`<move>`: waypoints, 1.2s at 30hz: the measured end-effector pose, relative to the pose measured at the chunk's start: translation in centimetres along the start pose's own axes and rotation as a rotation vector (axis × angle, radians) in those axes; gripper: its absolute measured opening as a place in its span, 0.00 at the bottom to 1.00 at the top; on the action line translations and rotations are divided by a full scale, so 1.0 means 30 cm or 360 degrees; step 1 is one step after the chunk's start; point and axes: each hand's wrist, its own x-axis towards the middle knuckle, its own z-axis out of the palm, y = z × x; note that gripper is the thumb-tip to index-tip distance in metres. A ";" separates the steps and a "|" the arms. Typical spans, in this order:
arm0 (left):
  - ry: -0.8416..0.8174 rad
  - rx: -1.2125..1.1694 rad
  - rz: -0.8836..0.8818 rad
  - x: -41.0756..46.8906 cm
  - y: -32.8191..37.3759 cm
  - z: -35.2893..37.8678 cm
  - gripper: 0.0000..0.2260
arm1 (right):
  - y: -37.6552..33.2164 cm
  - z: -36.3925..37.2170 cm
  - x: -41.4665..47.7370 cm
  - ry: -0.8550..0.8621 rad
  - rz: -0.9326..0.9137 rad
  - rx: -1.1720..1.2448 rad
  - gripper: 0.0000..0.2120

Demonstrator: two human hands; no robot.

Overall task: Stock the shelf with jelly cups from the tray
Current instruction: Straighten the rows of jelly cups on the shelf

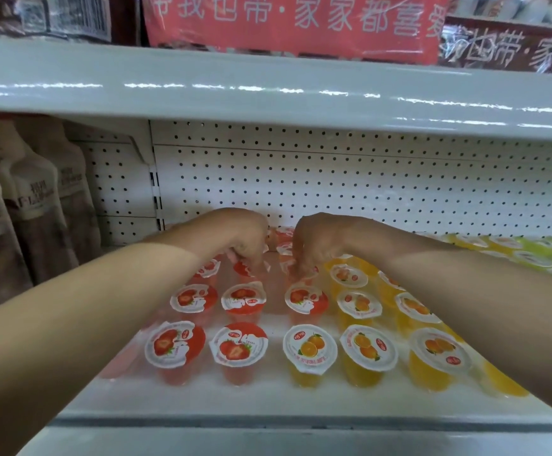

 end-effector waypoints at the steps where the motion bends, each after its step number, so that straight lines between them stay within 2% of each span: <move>1: 0.0008 -0.0010 -0.0008 0.004 -0.003 0.001 0.17 | 0.001 0.001 0.002 0.0016 0.0006 -0.0011 0.17; 8: 0.0036 0.0042 0.0025 -0.016 -0.020 -0.003 0.20 | -0.017 0.004 -0.040 0.0111 0.0027 0.0013 0.15; 11: 0.0051 0.0047 0.0071 -0.072 -0.027 -0.028 0.20 | -0.030 -0.021 -0.112 0.0173 -0.0023 0.0027 0.22; 15: -0.0108 0.0008 0.0089 -0.165 -0.023 -0.043 0.20 | -0.051 -0.029 -0.214 0.0011 -0.0112 0.0043 0.27; 19: -0.0192 0.0112 0.0074 -0.204 -0.007 -0.003 0.23 | -0.071 -0.001 -0.252 -0.0076 -0.0106 -0.0133 0.29; 23: -0.0131 0.0224 0.0114 -0.210 0.010 0.025 0.16 | -0.071 0.009 -0.249 -0.0067 -0.0095 -0.0134 0.30; 26: -0.0125 0.0263 0.0178 -0.204 0.012 0.033 0.15 | -0.069 0.011 -0.248 -0.0064 -0.0120 -0.0125 0.30; 30: -0.0118 0.0403 0.0194 -0.202 0.009 0.040 0.26 | -0.068 0.011 -0.243 -0.0043 -0.0123 -0.0094 0.31; 36: -0.0046 0.0457 0.0226 -0.231 0.002 0.021 0.28 | -0.077 0.003 -0.262 -0.0026 -0.0099 -0.0047 0.33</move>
